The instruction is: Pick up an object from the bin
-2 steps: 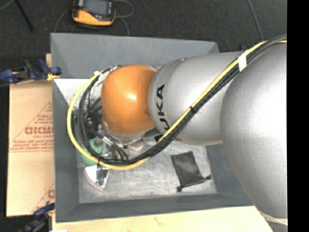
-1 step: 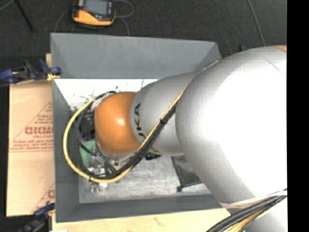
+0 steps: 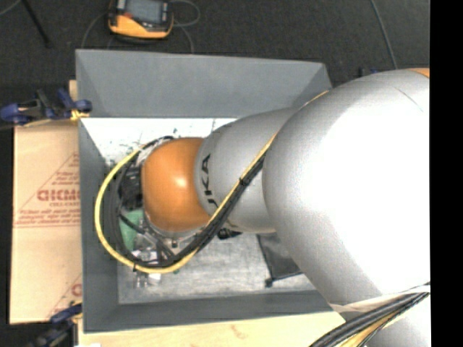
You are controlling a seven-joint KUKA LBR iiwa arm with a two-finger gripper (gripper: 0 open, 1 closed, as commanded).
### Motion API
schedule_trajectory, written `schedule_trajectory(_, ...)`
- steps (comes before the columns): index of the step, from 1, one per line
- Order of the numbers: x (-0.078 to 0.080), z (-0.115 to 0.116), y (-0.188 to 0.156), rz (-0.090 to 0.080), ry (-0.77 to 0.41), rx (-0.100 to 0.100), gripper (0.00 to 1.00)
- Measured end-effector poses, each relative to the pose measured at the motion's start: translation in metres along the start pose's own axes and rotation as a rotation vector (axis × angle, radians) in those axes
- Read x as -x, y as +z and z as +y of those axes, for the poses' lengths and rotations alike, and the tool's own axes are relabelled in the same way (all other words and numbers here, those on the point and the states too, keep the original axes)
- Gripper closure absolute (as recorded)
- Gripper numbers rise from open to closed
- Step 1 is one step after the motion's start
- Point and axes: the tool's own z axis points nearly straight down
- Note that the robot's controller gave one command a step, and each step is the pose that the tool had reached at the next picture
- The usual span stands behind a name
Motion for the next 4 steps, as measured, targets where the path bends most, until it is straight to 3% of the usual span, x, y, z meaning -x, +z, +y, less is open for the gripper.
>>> schedule_trajectory(1, 0.002, -0.002, -0.022, 0.008, -0.005, -0.008, 1.0)
schedule_trajectory(2, -0.009, -0.005, -0.091, 0.011, -0.011, -0.011, 1.0)
schedule_trajectory(3, 0.001, 0.003, -0.155, 0.01, -0.011, -0.011, 1.0)
schedule_trajectory(4, -0.008, 0.0, -0.223, 0.01, -0.045, -0.012, 1.0)
